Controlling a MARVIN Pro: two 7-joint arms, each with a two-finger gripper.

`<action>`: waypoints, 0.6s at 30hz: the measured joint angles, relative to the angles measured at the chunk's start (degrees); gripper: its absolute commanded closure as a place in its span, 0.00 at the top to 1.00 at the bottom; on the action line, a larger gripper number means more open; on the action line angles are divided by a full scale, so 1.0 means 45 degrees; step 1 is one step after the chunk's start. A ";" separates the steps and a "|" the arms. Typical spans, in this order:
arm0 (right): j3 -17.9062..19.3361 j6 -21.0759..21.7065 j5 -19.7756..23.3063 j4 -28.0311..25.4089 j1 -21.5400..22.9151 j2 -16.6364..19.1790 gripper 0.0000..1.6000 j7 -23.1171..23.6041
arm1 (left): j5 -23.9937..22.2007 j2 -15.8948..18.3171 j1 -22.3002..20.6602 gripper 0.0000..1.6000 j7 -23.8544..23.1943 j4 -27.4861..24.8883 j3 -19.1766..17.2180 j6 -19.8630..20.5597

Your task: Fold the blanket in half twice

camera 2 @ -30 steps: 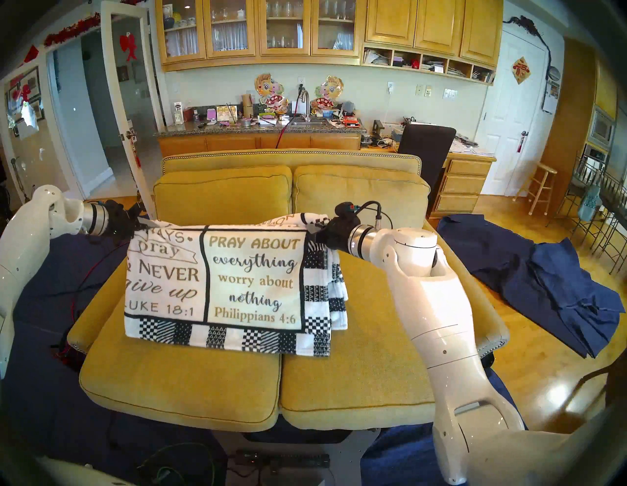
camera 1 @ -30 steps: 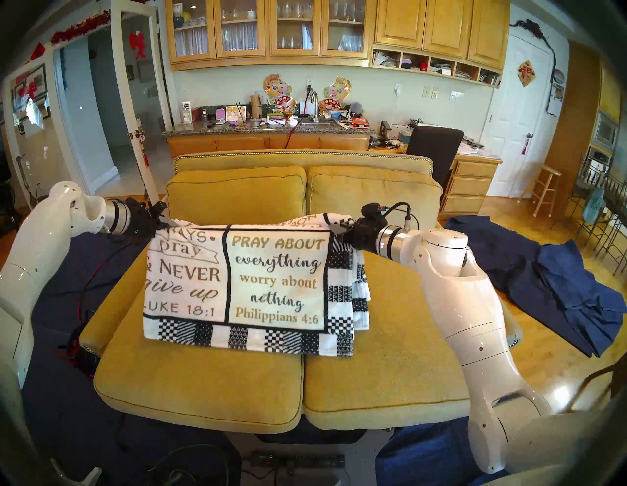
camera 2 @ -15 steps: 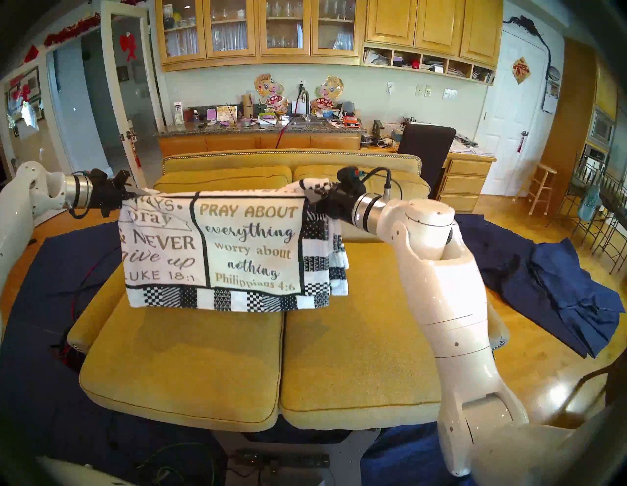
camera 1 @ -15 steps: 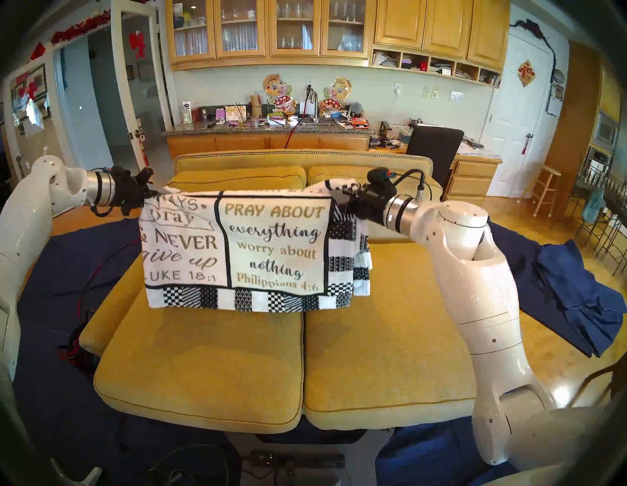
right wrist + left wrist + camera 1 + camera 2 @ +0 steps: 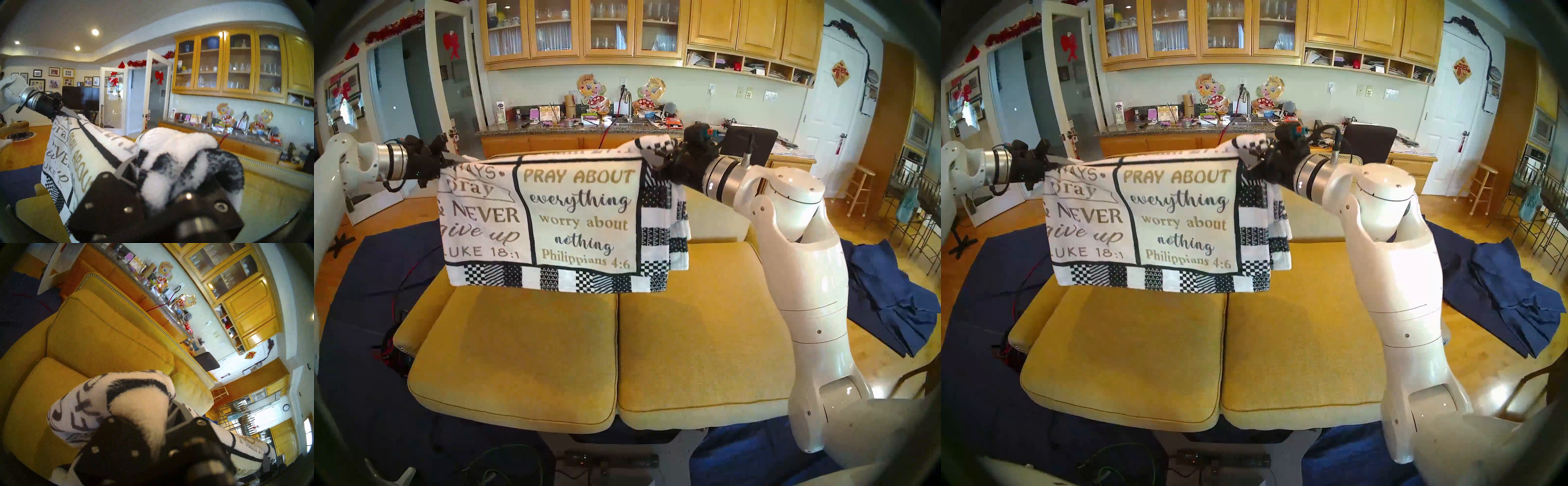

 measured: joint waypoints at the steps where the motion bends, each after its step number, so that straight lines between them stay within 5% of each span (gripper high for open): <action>1: -0.0011 0.0004 -0.0020 -0.0095 0.0024 0.0007 0.00 0.0001 | -0.0021 0.0045 -0.0004 0.00 -0.0012 -0.0026 -0.0032 0.0000; 18: -0.0655 0.0301 -0.0452 -0.2638 0.0271 0.0158 0.00 0.0105 | -0.0598 0.1320 0.0067 0.00 -0.0327 -0.0292 -0.0729 0.0012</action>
